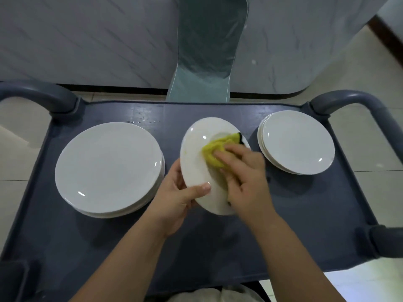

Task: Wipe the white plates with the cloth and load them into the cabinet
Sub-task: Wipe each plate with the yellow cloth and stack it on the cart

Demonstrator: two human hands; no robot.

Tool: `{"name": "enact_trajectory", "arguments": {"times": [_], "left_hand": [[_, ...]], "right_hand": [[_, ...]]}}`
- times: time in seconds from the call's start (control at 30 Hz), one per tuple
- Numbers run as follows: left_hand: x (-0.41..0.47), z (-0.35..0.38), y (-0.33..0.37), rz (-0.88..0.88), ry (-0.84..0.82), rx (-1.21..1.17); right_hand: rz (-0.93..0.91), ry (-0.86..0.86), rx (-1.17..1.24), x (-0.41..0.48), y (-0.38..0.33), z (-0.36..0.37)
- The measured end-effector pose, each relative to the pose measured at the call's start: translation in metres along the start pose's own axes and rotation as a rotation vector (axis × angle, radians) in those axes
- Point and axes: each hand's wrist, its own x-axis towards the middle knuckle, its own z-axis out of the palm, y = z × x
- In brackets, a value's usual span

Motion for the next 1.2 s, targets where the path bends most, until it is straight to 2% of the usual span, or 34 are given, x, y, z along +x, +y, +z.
{"name": "enact_trajectory", "arguments": {"times": [0.07,0.13,0.27,0.3,0.37,0.5,0.57,0.63,0.73,0.77,0.8,0.9,0.97,1.0,1.13,1.2], "left_hand": [[0.002,-0.004,0.006,0.05,0.048,-0.071],[0.0,-0.006,0.012,0.046,0.028,-0.073],[-0.009,-0.004,0.014,-0.033,-0.116,0.184],[-0.011,0.0,0.012,-0.041,-0.156,0.254],[-0.014,0.011,0.005,-0.024,-0.173,0.3],[-0.01,0.018,0.006,0.055,-0.07,0.244],[-0.009,0.014,0.01,0.077,-0.064,0.246],[-0.01,0.014,0.011,0.067,-0.1,0.274],[-0.011,0.016,0.009,0.043,-0.144,0.301],[-0.01,0.016,0.01,0.043,-0.141,0.292],[-0.01,0.016,0.011,0.042,-0.127,0.273],[-0.01,0.01,0.014,0.05,-0.079,0.246],[-0.01,0.007,0.013,0.045,-0.082,0.251],[-0.011,0.007,0.012,0.028,-0.086,0.239],[-0.013,0.012,0.008,-0.023,-0.097,0.142],[-0.01,0.011,0.009,-0.05,-0.053,0.005]], "right_hand": [[-0.125,-0.071,0.045,-0.014,0.004,-0.003],[-0.081,-0.037,0.03,-0.024,0.021,-0.015],[0.377,0.117,0.009,-0.003,0.049,-0.037],[0.422,0.121,0.023,0.01,0.049,-0.039],[0.33,0.079,-0.005,0.029,0.033,-0.036],[-0.246,-0.15,-0.044,0.017,-0.019,-0.02],[-0.397,-0.233,-0.071,0.009,-0.024,-0.025],[-0.278,-0.2,-0.079,0.021,-0.015,-0.035],[0.096,-0.105,-0.076,0.049,-0.003,-0.044],[0.119,-0.122,-0.091,0.052,-0.006,-0.043],[0.074,-0.15,-0.111,0.051,-0.011,-0.041],[-0.264,-0.26,-0.11,0.026,-0.032,-0.033],[-0.368,-0.344,-0.101,0.023,-0.038,-0.033],[-0.344,-0.356,-0.099,0.031,-0.036,-0.034],[-0.006,-0.26,-0.089,0.075,-0.006,-0.033],[0.127,-0.302,-0.091,0.084,0.015,-0.036]]}}
